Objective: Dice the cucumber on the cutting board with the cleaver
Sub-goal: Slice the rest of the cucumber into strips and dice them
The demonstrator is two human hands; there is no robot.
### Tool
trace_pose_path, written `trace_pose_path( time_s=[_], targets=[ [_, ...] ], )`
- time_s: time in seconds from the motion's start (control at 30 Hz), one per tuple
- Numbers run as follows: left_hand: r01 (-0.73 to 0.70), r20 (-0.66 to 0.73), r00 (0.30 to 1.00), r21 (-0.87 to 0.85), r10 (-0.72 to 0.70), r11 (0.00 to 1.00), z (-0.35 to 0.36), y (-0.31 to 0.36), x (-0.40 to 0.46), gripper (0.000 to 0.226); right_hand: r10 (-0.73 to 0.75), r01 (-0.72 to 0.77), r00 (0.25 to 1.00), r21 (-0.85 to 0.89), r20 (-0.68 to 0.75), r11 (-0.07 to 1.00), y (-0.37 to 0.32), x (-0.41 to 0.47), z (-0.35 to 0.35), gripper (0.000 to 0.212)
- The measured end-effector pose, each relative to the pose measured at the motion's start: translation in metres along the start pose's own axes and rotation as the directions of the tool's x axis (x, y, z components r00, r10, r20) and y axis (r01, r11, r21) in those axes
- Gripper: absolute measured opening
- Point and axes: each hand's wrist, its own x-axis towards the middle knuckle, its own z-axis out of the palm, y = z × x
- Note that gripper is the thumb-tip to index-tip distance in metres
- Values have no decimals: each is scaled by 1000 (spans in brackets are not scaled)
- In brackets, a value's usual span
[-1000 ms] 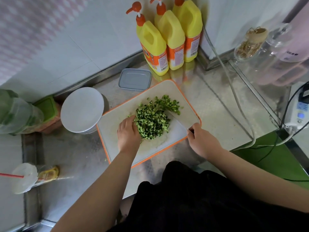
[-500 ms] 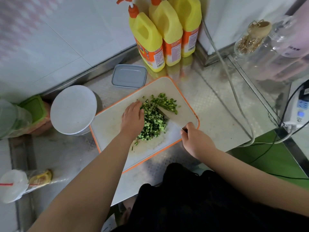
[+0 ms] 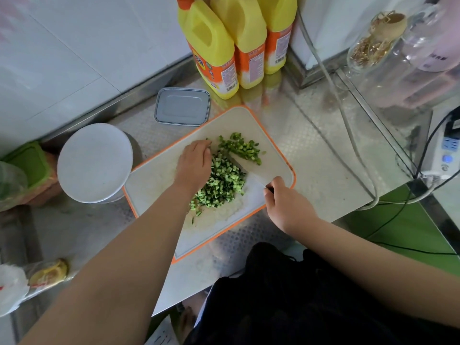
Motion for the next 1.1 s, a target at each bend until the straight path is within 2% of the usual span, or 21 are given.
trace_pose_path(
  time_s=[0.13, 0.2, 0.3, 0.4, 0.53, 0.63, 0.7, 0.8, 0.9, 1.03, 1.1],
  targets=[
    [11, 143, 989, 102, -26, 995, 2, -3, 11, 43, 1, -1, 1000, 1, -13, 1000, -5, 2, 1, 21],
    [-35, 165, 986, 107, 17, 994, 2, -4, 13, 43, 2, -2, 1000, -7, -30, 1000, -8, 3, 3, 22],
    [-74, 117, 991, 56, 67, 996, -2, -2, 6, 38, -15, 15, 999, -8, -39, 1000, -11, 6, 4, 21],
    [-23, 18, 1000, 23, 22, 999, -5, -4, -2, 33, -46, 45, 999, -33, -27, 998, -11, 6, 3, 21],
    [-21, -93, 995, 36, 24, 999, -9, -6, -3, 25, -74, 65, 996, -138, -59, 988, -5, 2, -1, 22],
    [58, -165, 984, -100, -74, 993, -12, 1, 3, 13, -74, 58, 994, -192, -76, 980, 1, -2, -2, 23],
    [117, -188, 971, -179, -150, 977, -13, 6, 10, 27, -70, 52, 994, -208, -82, 977, 4, -6, -1, 24],
    [203, -118, 964, -252, -239, 946, -14, 10, 19, 32, -64, 45, 994, -209, -86, 977, 6, -10, 0, 22],
    [179, -40, 981, -191, -189, 965, -11, 9, 24, 21, -64, 43, 993, -190, -103, 981, 7, -11, -1, 21],
    [113, 102, 990, -105, -102, 988, -6, 2, 27, 38, -66, 44, 991, -187, -117, 981, 9, -11, -1, 20],
    [54, 118, 992, -34, -50, 998, -5, 0, 24, 39, -74, 52, 992, -193, -106, 980, 10, -11, -1, 20]
  ],
)
